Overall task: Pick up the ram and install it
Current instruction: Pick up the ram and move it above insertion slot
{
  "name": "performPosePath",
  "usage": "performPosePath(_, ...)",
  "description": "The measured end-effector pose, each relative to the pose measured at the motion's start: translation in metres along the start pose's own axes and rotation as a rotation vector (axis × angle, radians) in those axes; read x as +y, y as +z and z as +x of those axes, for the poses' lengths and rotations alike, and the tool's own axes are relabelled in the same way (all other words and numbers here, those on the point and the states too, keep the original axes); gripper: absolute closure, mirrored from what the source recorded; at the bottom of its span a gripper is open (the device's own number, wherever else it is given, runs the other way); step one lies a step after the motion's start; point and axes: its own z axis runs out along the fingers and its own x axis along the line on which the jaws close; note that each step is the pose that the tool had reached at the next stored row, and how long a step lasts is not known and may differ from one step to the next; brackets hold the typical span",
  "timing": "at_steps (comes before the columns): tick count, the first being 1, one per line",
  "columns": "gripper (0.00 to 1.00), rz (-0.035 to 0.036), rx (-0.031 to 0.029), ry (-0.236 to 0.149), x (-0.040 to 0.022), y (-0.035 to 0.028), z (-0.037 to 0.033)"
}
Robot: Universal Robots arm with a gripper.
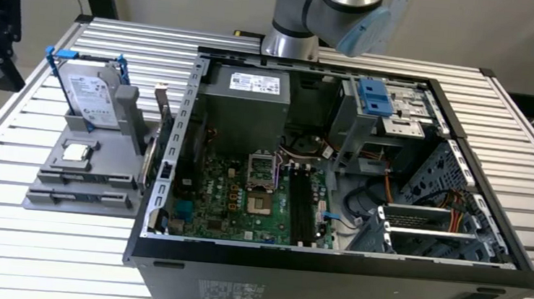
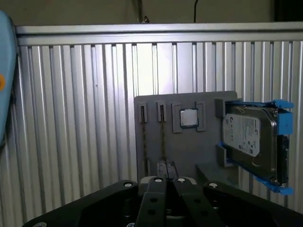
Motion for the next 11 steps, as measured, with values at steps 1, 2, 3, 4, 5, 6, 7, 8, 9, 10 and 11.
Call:
performPosePath(1,1.0,-0.0007,0.0002,-0.013,0.0,-0.0001,0.0)
performPosePath(2,1.0,-0.0012,0.0003,-0.022,0.0,0.0,0.0)
performPosePath(3,1.0,-0.0016,0.0004,-0.029,0.0,0.0001,0.0)
performPosePath(4,1.0,-0.0018,0.0003,-0.035,0.0,0.0002,0.0)
performPosePath(5,1.0,-0.0021,0.0002,-0.041,0.0,0.0003,0.0)
performPosePath(6,1.0,-0.0024,0.0,-0.045,-0.0001,0.0004,0.0)
performPosePath(7,1.0,-0.0026,-0.0002,-0.05,-0.0001,0.0005,0.0)
performPosePath(8,1.0,-0.0027,-0.0006,-0.054,0.0,0.0007,0.0)
performPosePath(9,1.0,-0.0029,-0.0013,-0.058,-0.0001,0.0009,0.0)
performPosePath(10,1.0,-0.0032,-0.0025,-0.063,-0.0001,0.001,0.0)
performPosePath(11,1.0,-0.0035,-0.0028,-0.07,0.0,0.001,0.0)
